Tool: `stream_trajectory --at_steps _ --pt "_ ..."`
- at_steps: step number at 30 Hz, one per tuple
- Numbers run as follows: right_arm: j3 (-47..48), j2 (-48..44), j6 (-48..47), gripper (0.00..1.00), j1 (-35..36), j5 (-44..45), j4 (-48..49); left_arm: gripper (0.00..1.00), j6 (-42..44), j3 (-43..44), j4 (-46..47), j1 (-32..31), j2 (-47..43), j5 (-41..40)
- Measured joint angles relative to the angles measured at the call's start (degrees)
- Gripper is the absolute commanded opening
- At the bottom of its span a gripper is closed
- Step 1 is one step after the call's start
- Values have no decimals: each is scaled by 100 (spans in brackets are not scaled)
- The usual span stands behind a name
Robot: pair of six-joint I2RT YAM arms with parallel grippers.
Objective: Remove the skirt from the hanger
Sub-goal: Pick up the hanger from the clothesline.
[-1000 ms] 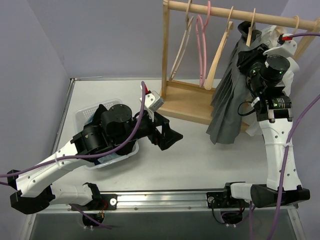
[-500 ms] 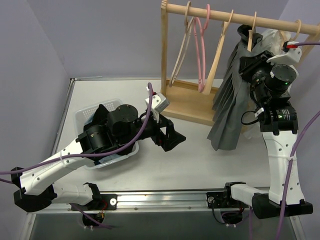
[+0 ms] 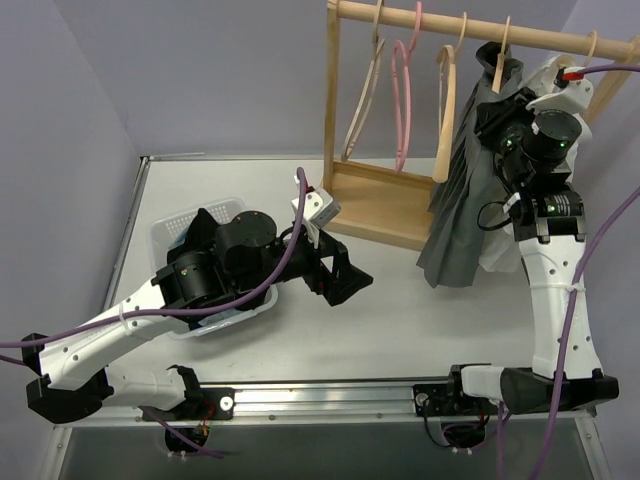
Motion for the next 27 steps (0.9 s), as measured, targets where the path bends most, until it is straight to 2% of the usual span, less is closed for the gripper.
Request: stream_trajectory --at_steps 15,20,27 --pt "933 398 -59 0 -101 -374 -466 97 4 0 0 -4 -50 -2" --pt "761 173 96 0 -109 -424 -273 97 4 0 -2 -9 -26 0" --pt "-17 -752 271 0 -109 -428 -251 97 66 334 -55 -236 275 -83"
